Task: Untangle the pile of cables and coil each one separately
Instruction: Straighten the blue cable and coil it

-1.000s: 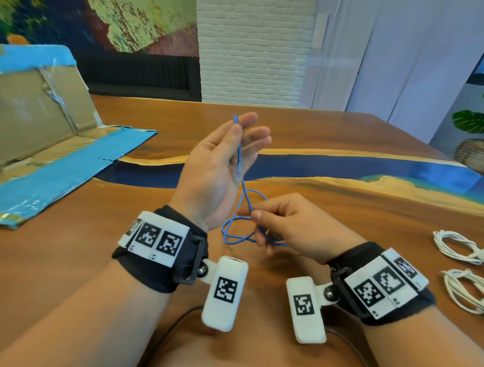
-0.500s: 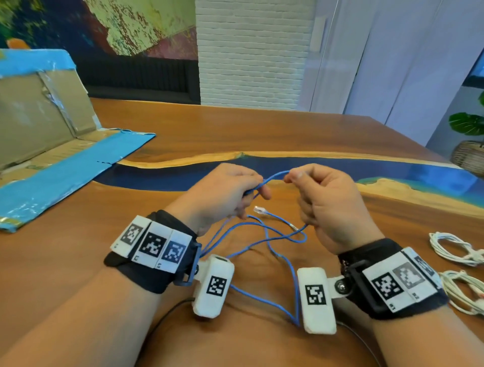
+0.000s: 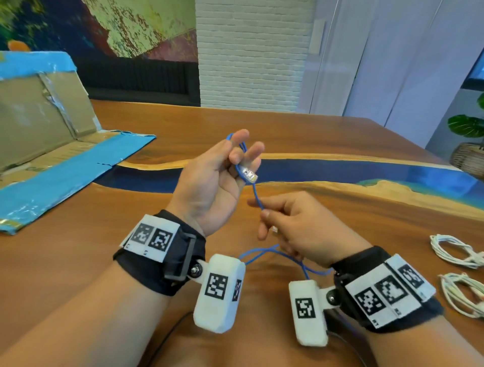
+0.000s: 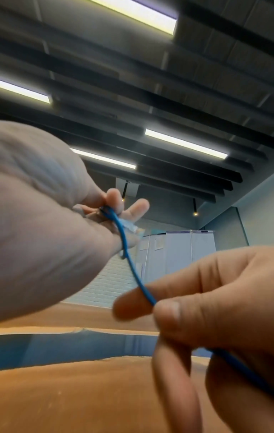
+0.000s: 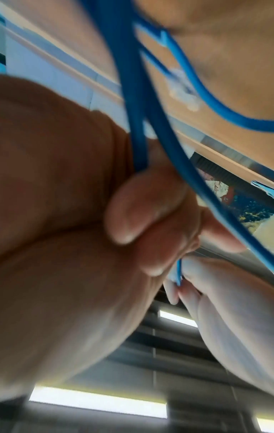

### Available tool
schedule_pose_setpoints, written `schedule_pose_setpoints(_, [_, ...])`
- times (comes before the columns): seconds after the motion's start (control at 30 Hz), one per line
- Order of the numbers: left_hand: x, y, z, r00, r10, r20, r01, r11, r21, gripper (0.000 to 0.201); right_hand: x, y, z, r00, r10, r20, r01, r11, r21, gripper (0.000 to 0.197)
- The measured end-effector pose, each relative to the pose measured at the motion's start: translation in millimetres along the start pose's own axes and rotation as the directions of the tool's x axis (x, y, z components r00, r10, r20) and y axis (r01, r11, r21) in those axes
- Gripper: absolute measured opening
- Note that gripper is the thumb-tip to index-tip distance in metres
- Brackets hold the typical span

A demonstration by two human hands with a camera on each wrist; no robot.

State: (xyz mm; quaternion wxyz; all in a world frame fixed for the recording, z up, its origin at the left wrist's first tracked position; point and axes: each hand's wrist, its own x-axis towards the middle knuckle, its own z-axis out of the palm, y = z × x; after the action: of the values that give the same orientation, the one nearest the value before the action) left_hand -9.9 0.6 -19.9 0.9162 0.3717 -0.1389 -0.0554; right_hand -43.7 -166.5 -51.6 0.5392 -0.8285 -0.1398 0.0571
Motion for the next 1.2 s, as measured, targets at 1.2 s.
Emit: schedule_pose_setpoints(1.2, [2.2, 7.6, -5.8, 0.998, -0.033, 0.049, 0.038, 0.995, -0.088, 0.037, -0.6, -1.0, -18.7, 0.970, -0.082, -0.231, 0.104, 0.991, 0.087, 0.030])
